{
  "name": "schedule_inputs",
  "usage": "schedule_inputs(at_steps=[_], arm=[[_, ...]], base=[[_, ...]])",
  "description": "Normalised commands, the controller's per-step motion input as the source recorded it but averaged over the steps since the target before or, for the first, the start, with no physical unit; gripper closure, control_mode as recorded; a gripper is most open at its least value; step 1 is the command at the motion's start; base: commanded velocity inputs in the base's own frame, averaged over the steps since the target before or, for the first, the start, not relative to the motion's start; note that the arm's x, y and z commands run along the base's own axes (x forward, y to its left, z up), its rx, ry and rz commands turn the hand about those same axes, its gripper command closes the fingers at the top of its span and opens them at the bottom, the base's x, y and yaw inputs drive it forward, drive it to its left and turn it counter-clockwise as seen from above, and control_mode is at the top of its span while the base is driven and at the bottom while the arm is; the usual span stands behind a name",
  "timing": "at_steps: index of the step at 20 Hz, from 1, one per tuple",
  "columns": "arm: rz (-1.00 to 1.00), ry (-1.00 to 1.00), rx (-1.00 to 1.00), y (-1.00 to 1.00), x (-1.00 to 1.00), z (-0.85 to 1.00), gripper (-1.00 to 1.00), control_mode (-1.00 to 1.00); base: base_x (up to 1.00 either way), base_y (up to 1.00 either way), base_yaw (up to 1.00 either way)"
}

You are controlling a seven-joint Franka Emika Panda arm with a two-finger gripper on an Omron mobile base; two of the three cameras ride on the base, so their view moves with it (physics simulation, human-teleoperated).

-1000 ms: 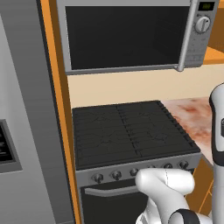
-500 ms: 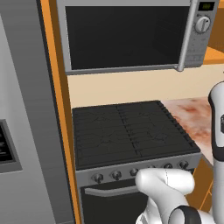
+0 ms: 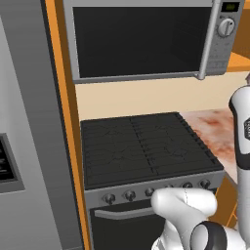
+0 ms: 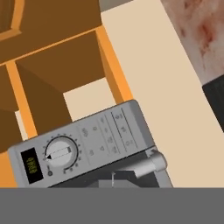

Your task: Pick the marshmallow from the counter and place it in the microwave. Then turn on the microwave.

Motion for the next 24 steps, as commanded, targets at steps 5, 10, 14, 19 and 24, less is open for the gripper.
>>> schedule_inputs(at_steps=[5,10,14,19,24], arm=[[0.0,0.0,0.03,-0.08,0.24,-0.05,1.0,-1.0],[0.0,0.0,0.04,-0.07,0.24,-0.05,1.0,-1.0],[0.0,0.0,0.04,-0.09,0.2,-0.01,1.0,-1.0],[0.0,-0.01,0.03,-0.07,0.21,-0.03,1.0,-1.0],[0.01,-0.02,0.03,-0.06,0.19,-0.03,1.0,-1.0]], base=[[0.0,0.0,0.0],[0.0,0.0,0.0],[0.0,0.0,0.0],[0.0,0.0,0.0],[0.0,0.0,0.0]])
